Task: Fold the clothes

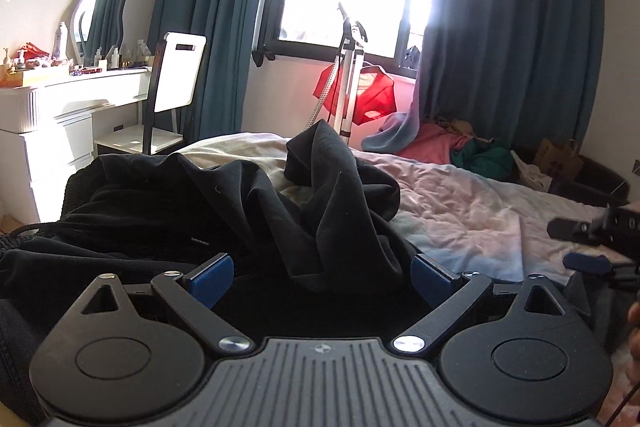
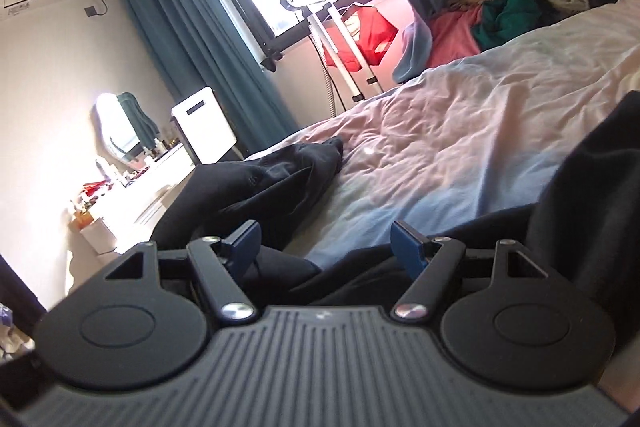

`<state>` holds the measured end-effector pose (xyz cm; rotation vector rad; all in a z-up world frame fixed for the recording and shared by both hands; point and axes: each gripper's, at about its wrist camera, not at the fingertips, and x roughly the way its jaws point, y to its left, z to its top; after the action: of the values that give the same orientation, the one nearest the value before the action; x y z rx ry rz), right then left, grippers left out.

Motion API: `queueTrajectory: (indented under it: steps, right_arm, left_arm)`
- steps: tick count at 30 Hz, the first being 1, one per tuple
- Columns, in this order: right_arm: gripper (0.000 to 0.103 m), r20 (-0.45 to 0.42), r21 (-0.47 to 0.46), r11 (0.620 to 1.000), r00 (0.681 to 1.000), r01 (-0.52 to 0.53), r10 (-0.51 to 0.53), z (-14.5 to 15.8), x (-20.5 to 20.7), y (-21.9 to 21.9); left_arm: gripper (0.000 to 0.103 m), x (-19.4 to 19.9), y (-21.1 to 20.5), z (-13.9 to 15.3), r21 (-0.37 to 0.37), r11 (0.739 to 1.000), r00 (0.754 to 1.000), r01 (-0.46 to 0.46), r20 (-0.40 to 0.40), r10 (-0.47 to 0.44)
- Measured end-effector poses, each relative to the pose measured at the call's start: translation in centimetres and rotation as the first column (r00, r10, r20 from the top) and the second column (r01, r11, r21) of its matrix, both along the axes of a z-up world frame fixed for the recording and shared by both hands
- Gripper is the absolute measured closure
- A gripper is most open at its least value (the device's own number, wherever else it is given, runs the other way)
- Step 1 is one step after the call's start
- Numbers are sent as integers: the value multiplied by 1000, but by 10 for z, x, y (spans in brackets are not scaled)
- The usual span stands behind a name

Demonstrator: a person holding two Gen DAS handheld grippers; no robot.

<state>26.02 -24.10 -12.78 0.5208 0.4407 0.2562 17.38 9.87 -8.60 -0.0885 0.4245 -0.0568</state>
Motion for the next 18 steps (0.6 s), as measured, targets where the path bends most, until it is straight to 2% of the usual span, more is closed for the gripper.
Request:
queueTrajectory:
  steps: [2,3,5,8,10,13,15,16,17,18]
  right_arm:
    - [28,-17,39,999,1000,-17,18,-6,43,10]
    - [28,-24,53,998,999,-28,29,-10,67,16]
    - [28,-54,51,998,998,-37,40,-21,119,32]
    - [28,-111,75,996,992,-48,56,-40,193,54]
    - [28,-121,72,997,991,-41,50,-47,227,69]
    - [29,-142,-22,999,989,-43,40,-51,255,89]
    - [40,-155,-84,995,987,-46,32,-53,274,102]
    - [50,-162,-115,992,986,-47,28,-54,283,109]
    - [69,-168,-146,988,985,-49,23,-55,292,115]
    - [79,-174,-177,983,984,-50,19,-57,301,122]
  left_arm:
    - [6,6,4,-8,26,1000,1000,11,21,-11]
    - [6,7,6,-12,65,998,999,10,38,-12]
    - [5,10,13,-22,65,998,999,-16,53,13]
    - [4,27,29,-36,-13,1000,1000,-15,17,15]
    - [3,35,35,-45,-29,999,1000,-18,8,18]
    - [0,48,45,-58,-65,998,1000,-25,-14,24]
    - [0,55,54,-66,-114,993,999,-32,-43,28]
    - [0,59,58,-70,-138,990,998,-37,-57,29]
    - [0,61,61,-72,-150,988,997,-41,-65,31]
    - [0,62,64,-73,-158,987,997,-42,-67,31]
